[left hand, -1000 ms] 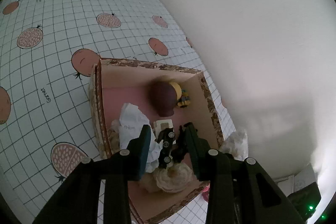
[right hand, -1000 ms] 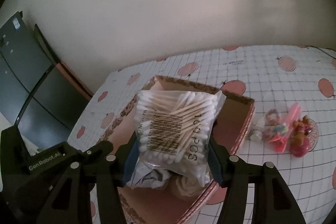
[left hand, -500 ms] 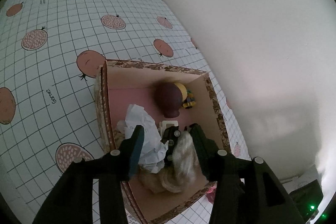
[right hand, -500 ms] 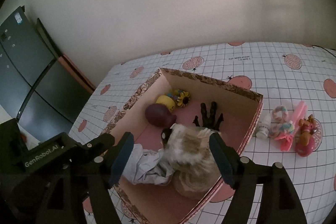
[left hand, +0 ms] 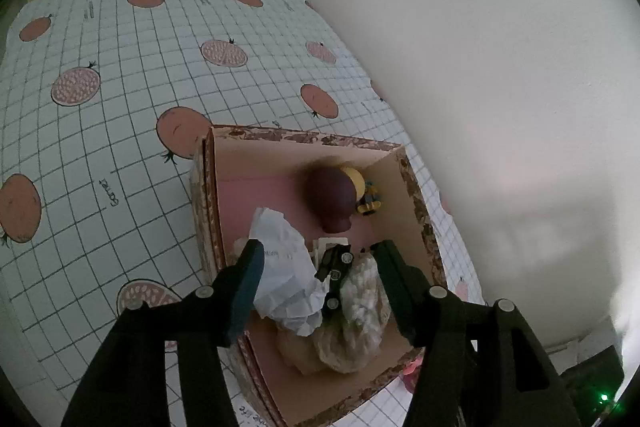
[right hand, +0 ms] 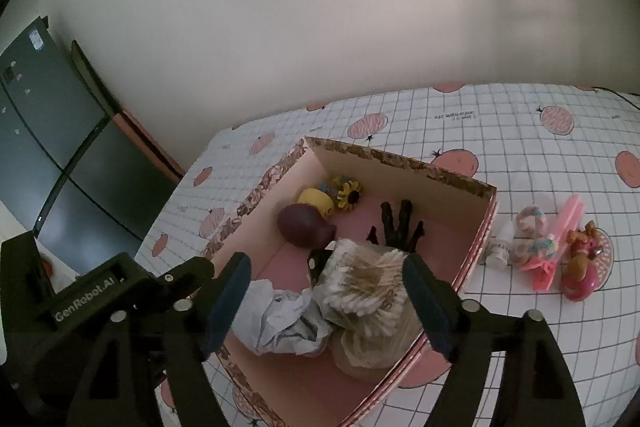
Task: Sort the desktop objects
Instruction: 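Open both tools to release the car and swab pack into the box, then withdraw both tools from the box toward the doll and bracelet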
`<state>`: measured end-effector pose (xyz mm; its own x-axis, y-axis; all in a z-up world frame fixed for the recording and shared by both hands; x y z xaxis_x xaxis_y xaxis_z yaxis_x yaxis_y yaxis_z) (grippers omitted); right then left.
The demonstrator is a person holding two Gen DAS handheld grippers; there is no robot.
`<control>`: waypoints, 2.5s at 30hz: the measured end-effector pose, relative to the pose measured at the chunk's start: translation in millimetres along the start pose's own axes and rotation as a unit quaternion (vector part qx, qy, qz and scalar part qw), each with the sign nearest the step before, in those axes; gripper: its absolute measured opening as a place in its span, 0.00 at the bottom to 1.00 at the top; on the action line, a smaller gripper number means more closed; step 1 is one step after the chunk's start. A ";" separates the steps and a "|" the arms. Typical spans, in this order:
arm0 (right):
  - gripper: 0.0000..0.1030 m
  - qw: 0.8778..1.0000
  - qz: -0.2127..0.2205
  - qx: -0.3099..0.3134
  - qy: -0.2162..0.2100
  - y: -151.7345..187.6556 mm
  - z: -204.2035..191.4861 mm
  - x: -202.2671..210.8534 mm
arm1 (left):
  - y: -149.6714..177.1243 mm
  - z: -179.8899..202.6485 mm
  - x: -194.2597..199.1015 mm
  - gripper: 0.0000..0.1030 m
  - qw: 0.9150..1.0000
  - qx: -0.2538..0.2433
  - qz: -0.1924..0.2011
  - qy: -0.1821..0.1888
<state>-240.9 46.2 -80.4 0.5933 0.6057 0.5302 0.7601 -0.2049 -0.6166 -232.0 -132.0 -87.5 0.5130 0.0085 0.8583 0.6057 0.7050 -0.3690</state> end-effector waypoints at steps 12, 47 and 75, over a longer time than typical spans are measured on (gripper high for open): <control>0.99 1.000 0.016 -0.015 0.004 -3.9 5.6 6.8 | -5.7 -5.6 7.7 0.85 0.999 0.006 0.043 -0.031; 0.99 0.993 0.091 -0.052 0.047 -46.0 71.6 113.3 | 30.6 68.9 47.6 0.85 0.993 -0.061 0.104 0.002; 0.99 0.972 0.145 -0.117 0.143 -57.3 172.3 233.1 | 144.3 190.0 28.2 0.85 0.974 -0.209 0.020 0.082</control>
<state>-191.8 331.7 -21.8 0.8160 0.2647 0.5139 0.5691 -0.5243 -0.6334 -245.7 104.7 -48.8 0.6106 -0.1088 0.7845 0.7609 0.3552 -0.5430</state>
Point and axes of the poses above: each gripper's, at about its wrist camera, not at the fingertips, and x roughly against the way its jaws point, z to its right, y to its underside, the point moved 4 cm from there along -x, roughly the way its jaws point, and after that the axes turned 15 degrees about -y, right-handed, at the moved point
